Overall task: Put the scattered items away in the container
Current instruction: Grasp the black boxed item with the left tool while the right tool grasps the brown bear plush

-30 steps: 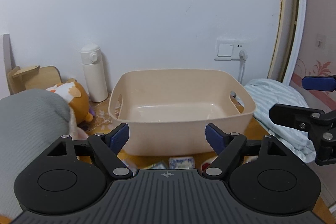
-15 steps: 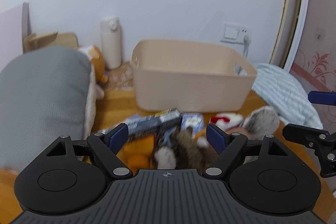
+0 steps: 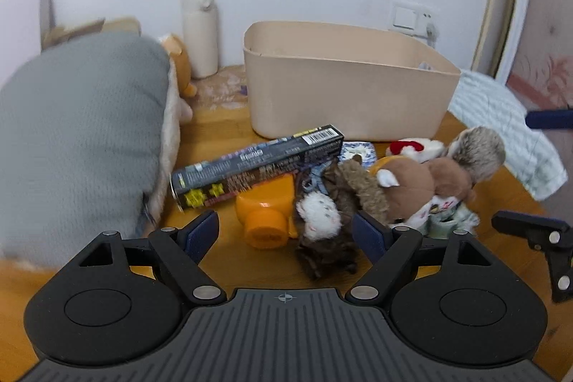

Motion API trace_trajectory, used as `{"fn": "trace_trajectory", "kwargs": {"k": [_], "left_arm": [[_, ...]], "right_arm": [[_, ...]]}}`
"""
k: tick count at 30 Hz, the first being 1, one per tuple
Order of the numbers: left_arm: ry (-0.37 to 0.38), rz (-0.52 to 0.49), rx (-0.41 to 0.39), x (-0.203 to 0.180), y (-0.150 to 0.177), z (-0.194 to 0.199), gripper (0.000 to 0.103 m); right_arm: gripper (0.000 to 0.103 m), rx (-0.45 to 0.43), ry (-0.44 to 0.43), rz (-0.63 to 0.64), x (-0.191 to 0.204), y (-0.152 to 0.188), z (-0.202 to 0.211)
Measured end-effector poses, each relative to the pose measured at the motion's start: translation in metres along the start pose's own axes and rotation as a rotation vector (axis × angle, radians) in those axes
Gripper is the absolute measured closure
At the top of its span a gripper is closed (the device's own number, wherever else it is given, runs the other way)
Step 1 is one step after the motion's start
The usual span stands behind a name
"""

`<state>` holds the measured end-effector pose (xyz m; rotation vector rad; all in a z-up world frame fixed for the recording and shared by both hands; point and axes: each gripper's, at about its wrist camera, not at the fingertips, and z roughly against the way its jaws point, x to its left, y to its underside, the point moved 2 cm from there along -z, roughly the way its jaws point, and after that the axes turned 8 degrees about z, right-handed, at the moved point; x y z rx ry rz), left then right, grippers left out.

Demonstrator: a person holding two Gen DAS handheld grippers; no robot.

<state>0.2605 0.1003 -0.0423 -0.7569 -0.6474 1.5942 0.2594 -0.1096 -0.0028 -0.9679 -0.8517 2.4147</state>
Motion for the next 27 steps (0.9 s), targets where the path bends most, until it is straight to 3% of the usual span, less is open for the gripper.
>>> {"fn": "trace_trajectory", "kwargs": {"k": [7,12,15,20,27], "left_arm": [[0.009,-0.237,-0.009,0.004,-0.019,-0.015,0.02],[0.027,-0.388,0.004,0.008,-0.028,-0.038,0.02],[0.08,-0.414,0.032,0.013,-0.035,-0.051,0.02],[0.172,-0.386,0.078,0.023,-0.044,-0.07,0.02],[0.232,-0.338,0.144,0.034,-0.052,-0.09,0.021]], "right_arm": [[0.011,0.077,-0.06,0.169,0.002,-0.01,-0.026],[0.022,0.136,-0.111,0.226,-0.001,-0.013,-0.05],[0.029,0.155,-0.158,0.24,-0.002,-0.016,-0.062],[0.03,0.183,-0.226,0.259,-0.002,-0.022,-0.081],[0.034,0.22,-0.32,0.275,-0.003,-0.028,-0.101]]}}
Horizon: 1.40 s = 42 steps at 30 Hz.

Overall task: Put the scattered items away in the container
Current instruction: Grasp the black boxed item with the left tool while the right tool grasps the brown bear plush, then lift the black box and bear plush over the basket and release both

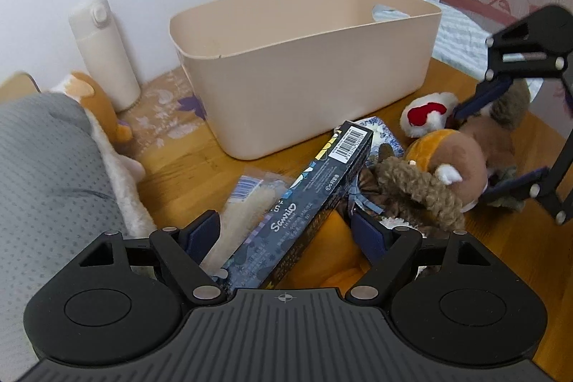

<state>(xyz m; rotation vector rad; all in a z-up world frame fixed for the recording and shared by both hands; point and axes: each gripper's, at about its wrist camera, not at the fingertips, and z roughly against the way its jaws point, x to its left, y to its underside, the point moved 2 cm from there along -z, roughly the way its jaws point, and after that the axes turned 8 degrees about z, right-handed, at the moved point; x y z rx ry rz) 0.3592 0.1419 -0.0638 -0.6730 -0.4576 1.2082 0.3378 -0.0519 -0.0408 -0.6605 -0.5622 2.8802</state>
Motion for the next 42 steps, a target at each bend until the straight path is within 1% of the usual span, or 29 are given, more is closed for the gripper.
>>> {"fn": "trace_trajectory", "kwargs": {"k": [1,3,4,5,6,7,9,11,12,13,14,17,21,25,34,38,42], "left_arm": [[0.015,0.014,0.002,0.002,0.0,-0.001,0.021],[0.04,0.031,0.008,0.004,0.0,-0.005,0.027],[0.052,0.035,0.01,0.005,0.0,-0.006,0.034],[0.065,0.042,0.01,0.005,0.0,-0.007,0.04],[0.074,0.047,0.01,0.005,0.0,-0.007,0.04],[0.073,0.047,0.009,0.005,-0.001,-0.008,0.041],[0.075,0.047,0.007,0.005,-0.001,-0.009,0.042],[0.075,0.058,0.0,0.005,-0.001,-0.009,0.047],[0.077,0.069,-0.009,0.006,-0.001,-0.008,0.051],[0.076,0.082,-0.019,0.006,-0.001,-0.006,0.067],[0.074,0.096,-0.024,0.008,-0.003,-0.004,0.079],[0.086,0.133,-0.007,0.013,-0.005,-0.005,0.08],[0.066,0.114,-0.015,0.008,-0.003,-0.003,0.08],[0.073,0.125,-0.016,0.006,-0.003,-0.001,0.08],[0.055,0.118,-0.067,-0.007,-0.008,0.021,0.08],[0.054,0.109,-0.115,-0.015,-0.012,0.035,0.08],[0.058,0.091,-0.139,-0.025,-0.019,0.047,0.08]], "right_arm": [[0.034,0.006,-0.014,0.006,-0.001,-0.001,-0.002],[0.034,0.023,-0.032,0.015,-0.001,-0.002,-0.009],[0.035,0.025,-0.038,0.01,-0.002,-0.003,-0.012],[0.04,0.025,-0.046,-0.001,-0.003,-0.003,-0.014],[0.045,0.024,-0.054,-0.009,-0.004,-0.003,-0.015],[0.046,0.019,-0.06,-0.012,-0.004,-0.004,-0.015],[0.047,0.015,-0.06,-0.013,-0.003,-0.003,-0.015],[0.048,0.012,-0.06,-0.016,-0.003,-0.002,-0.014],[0.049,0.01,-0.06,-0.019,-0.003,-0.002,-0.014],[0.049,0.007,-0.059,-0.025,-0.004,-0.001,-0.013],[0.049,0.005,-0.058,-0.031,-0.005,0.0,-0.012],[0.049,0.003,-0.051,-0.043,-0.006,0.003,-0.009],[0.05,-0.005,-0.039,-0.056,-0.006,0.005,-0.004],[0.05,-0.021,-0.021,-0.071,-0.008,0.006,0.003],[0.05,-0.065,0.038,-0.121,-0.016,0.011,0.029],[0.05,-0.087,0.065,-0.147,-0.021,0.015,0.042],[0.05,-0.109,0.078,-0.194,-0.03,0.018,0.054]]}}
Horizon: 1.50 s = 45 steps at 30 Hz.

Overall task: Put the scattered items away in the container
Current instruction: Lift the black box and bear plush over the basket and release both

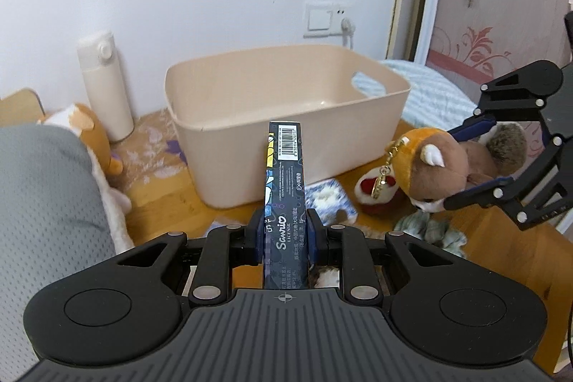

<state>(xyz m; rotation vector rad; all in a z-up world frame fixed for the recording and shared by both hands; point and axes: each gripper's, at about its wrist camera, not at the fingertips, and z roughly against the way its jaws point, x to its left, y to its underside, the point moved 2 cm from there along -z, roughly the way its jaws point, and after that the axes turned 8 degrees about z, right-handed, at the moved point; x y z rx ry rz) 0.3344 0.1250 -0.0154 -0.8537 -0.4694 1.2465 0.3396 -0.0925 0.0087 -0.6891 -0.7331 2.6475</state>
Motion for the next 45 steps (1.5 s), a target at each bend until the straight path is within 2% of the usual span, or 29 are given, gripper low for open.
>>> {"fn": "trace_trajectory", "kwargs": {"k": [11,24,36,41,45], "left_arm": [[-0.002,-0.004,-0.07,-0.016,-0.033,0.011,0.08],[-0.006,-0.008,-0.151,-0.026,-0.093,0.002,0.08],[-0.036,0.028,-0.181,-0.016,-0.135,-0.034,0.08],[-0.056,0.054,-0.162,-0.008,-0.142,-0.06,0.08],[-0.077,0.083,-0.133,-0.003,-0.142,-0.083,0.08]], "right_arm": [[0.05,-0.079,0.077,-0.081,-0.031,-0.004,0.028],[0.05,-0.187,0.158,-0.233,-0.088,-0.019,0.048],[0.05,-0.23,0.172,-0.403,-0.142,-0.028,0.028],[0.05,-0.228,0.17,-0.447,-0.163,-0.031,0.009],[0.05,-0.224,0.127,-0.497,-0.177,-0.03,-0.012]]}}
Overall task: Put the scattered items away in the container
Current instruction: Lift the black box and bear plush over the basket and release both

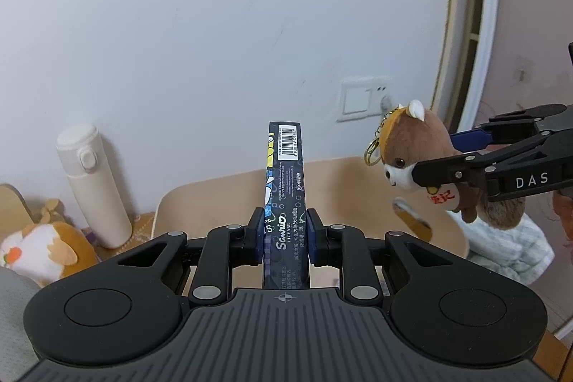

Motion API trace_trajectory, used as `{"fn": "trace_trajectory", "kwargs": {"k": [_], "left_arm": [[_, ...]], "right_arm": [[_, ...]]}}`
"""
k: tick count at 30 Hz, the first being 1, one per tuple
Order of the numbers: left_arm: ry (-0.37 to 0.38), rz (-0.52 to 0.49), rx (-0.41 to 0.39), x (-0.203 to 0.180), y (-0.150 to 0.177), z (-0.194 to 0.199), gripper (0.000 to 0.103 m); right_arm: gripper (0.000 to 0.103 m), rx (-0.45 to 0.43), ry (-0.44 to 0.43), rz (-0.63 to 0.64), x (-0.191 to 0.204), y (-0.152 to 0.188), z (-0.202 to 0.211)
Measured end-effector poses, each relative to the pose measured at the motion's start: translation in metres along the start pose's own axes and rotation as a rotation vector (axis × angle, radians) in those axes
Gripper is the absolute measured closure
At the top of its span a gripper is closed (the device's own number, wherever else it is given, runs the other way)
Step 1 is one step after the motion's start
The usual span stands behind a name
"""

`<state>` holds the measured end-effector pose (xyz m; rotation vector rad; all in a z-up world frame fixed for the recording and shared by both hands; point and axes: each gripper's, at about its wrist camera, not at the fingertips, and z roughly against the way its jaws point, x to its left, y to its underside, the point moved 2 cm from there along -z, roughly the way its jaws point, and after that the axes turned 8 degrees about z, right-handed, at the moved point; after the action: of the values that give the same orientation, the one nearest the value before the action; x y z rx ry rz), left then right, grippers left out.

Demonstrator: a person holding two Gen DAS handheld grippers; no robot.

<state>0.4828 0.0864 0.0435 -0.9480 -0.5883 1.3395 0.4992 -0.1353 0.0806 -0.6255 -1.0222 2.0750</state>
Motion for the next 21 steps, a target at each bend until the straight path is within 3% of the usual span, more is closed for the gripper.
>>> {"fn": "trace_trajectory", "kwargs": {"k": [8,21], "left_arm": [[-0.035,0.009,0.061,0.004,0.011,-0.033,0.08],[-0.034,-0.025,0.145,-0.003,0.031,-0.068,0.08]], "right_arm": [[0.05,0.07,-0.033,-0.068,-0.009,0.007,-0.057],[0.05,0.173,-0.048,-0.004,0.018,0.026,-0.099]]}}
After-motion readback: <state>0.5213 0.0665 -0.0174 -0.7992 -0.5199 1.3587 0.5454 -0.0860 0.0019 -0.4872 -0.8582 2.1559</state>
